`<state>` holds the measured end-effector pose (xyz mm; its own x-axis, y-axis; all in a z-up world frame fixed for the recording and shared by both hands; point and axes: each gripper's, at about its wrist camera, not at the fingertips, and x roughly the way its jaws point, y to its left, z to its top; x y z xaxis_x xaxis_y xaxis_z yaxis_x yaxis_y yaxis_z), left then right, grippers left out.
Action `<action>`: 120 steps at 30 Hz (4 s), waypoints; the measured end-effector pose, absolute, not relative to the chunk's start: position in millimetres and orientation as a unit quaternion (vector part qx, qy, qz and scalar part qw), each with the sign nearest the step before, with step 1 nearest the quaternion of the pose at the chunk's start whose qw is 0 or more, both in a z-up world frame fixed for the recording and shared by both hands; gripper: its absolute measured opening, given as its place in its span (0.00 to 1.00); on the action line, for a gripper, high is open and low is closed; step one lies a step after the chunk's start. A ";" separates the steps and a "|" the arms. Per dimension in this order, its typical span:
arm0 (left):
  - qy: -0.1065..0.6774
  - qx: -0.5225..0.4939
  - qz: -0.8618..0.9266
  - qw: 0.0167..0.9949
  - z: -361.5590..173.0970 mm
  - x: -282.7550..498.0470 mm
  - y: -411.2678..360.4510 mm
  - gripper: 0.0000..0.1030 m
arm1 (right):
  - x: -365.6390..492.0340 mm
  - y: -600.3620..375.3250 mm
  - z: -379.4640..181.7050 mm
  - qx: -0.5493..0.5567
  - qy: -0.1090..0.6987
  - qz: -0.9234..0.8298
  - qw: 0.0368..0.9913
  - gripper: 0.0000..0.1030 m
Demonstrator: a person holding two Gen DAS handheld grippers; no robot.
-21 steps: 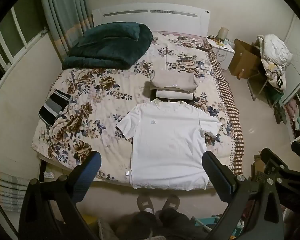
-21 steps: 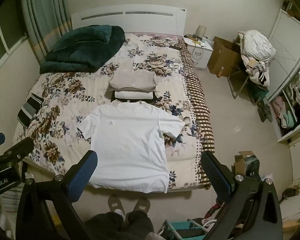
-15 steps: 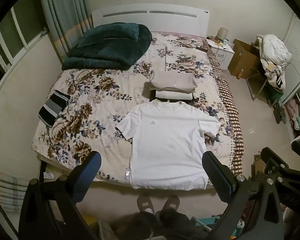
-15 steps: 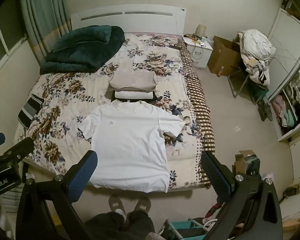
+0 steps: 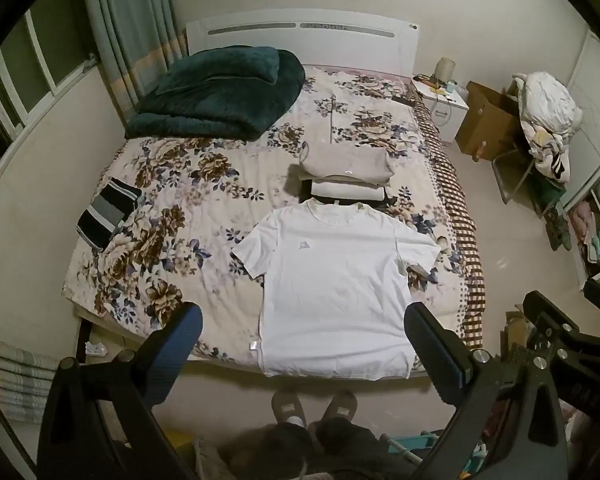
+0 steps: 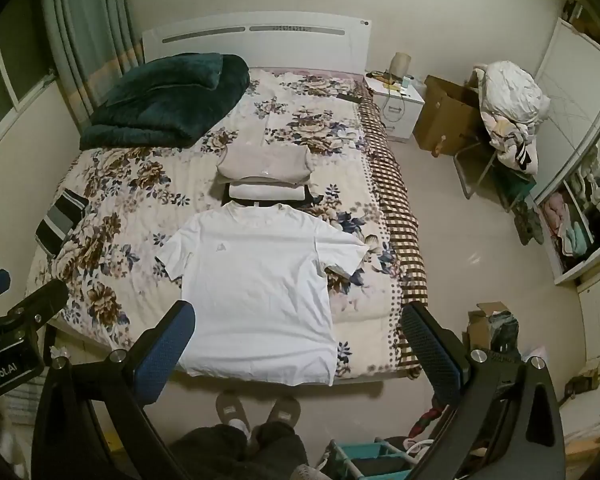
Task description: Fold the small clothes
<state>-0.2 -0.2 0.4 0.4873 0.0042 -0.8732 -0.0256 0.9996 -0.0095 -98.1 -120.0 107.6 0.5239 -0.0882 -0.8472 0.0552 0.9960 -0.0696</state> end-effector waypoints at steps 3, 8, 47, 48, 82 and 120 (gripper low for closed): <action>0.505 -0.012 0.008 0.863 0.4 0.0 -0.2 1.00 | -98.9 -119.6 109.5 -0.017 0.486 -0.040 0.873 1.00; 0.504 -0.012 0.007 0.863 0.3 -0.3 -0.1 1.00 | -99.8 -118.8 111.1 -0.017 0.484 -0.041 0.874 1.00; 0.497 -0.014 0.005 0.868 1.1 1.3 -0.6 1.00 | -106.5 -117.5 123.2 -0.018 0.475 -0.040 0.879 1.00; 0.497 -0.014 0.005 0.868 1.1 0.8 -0.4 1.00 | -106.7 -117.3 123.4 -0.018 0.474 -0.040 0.879 1.00; 0.474 0.007 0.041 0.879 -14.1 54.4 9.5 1.00 | -94.2 -126.0 114.1 0.017 0.484 -0.045 0.874 1.00; 0.635 0.068 0.259 0.725 -575.5 256.1 -149.4 1.00 | 230.1 -483.8 -659.1 0.614 0.542 -0.109 0.563 0.57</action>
